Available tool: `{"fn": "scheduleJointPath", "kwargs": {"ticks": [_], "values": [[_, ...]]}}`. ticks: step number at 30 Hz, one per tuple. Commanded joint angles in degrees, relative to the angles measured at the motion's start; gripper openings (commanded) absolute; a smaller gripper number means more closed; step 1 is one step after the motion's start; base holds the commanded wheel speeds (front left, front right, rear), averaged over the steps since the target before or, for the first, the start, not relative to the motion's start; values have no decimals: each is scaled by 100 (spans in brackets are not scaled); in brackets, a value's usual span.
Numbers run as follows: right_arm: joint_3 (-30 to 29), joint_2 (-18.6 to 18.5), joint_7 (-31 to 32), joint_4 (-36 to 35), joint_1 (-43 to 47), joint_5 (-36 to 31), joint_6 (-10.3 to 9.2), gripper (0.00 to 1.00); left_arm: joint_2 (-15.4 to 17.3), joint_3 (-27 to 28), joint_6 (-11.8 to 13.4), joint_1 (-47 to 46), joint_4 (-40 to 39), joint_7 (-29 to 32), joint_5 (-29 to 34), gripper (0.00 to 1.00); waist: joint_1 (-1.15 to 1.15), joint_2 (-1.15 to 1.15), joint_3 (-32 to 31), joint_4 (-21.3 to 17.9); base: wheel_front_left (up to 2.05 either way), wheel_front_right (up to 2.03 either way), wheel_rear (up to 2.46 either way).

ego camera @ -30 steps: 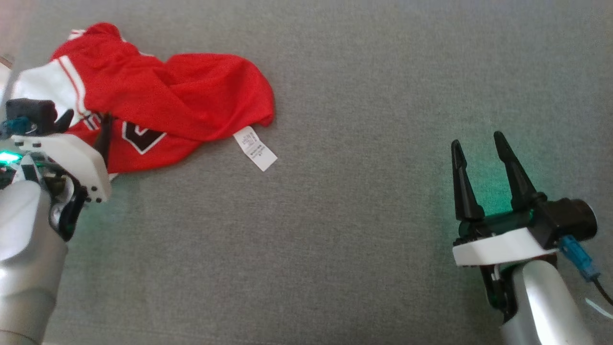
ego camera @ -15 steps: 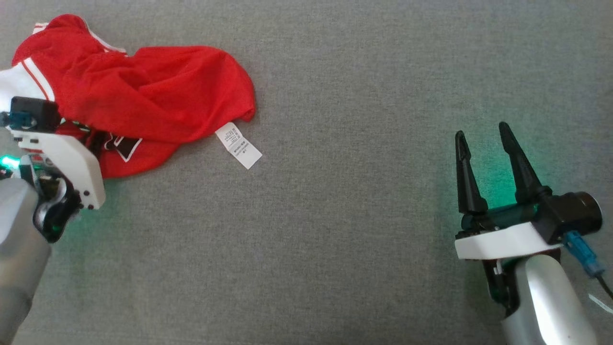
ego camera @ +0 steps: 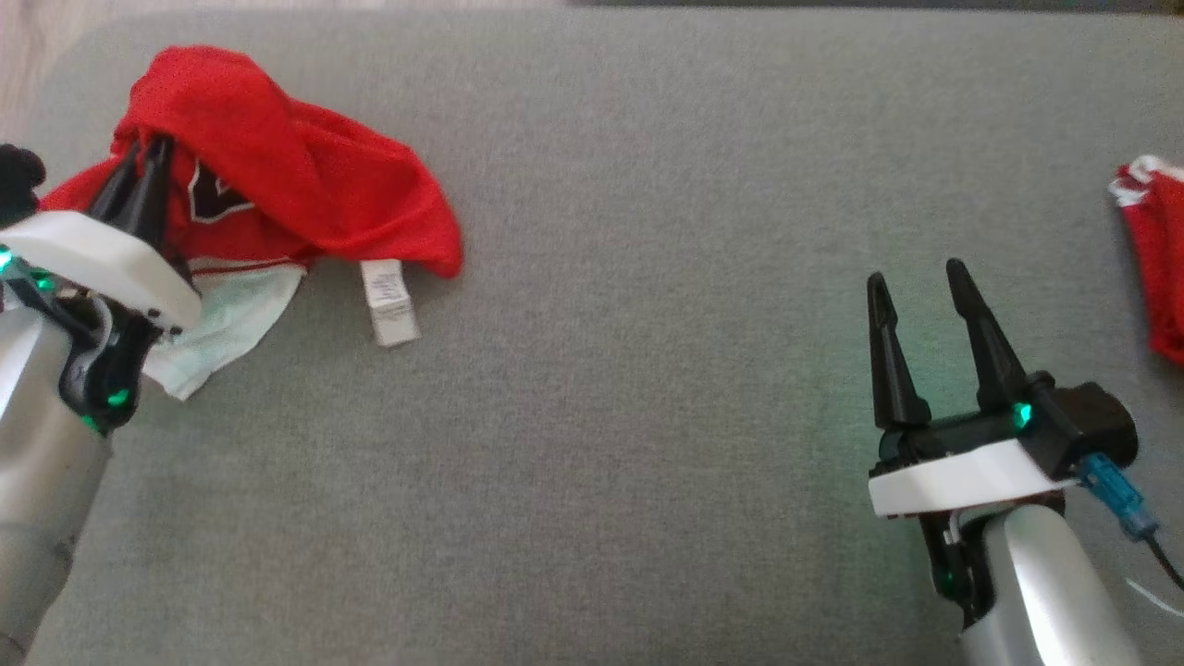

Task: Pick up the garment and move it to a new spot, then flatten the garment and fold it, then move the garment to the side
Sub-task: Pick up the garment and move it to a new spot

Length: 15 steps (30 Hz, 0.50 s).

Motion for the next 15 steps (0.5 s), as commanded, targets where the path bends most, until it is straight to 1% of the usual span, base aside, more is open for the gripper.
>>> {"fn": "scheduleJointPath", "kwargs": {"ticks": [1, 3, 6, 10, 15], "values": [[170, -13, -62, -128, 14, 60, 37, 100, 193, 332, 11, -252, -204, -130, -81, 0, 1, 0, -264, -136, 0, 0, 0], [186, -13, -62, -90, 52, 116, 37, 100, 76, 336, 34, -185, -402, -155, -149, 0, 1, 0, -387, -195, 0, 0, 0], [225, -13, -62, -72, 81, 197, 37, 100, -75, 275, 161, -82, -822, -152, -153, 0, 1, 0, -526, -303, 0, 0, 0], [270, -13, -62, -71, 82, 300, 37, 100, -341, 179, 469, 66, -1471, -102, -160, 0, 1, 0, -632, -478, 0, 0, 0], [335, -13, -62, -90, 74, 404, 37, 100, -751, -5, 905, 137, -2158, -49, -74, 0, 1, 0, -654, -734, 0, 0, 0]]}}
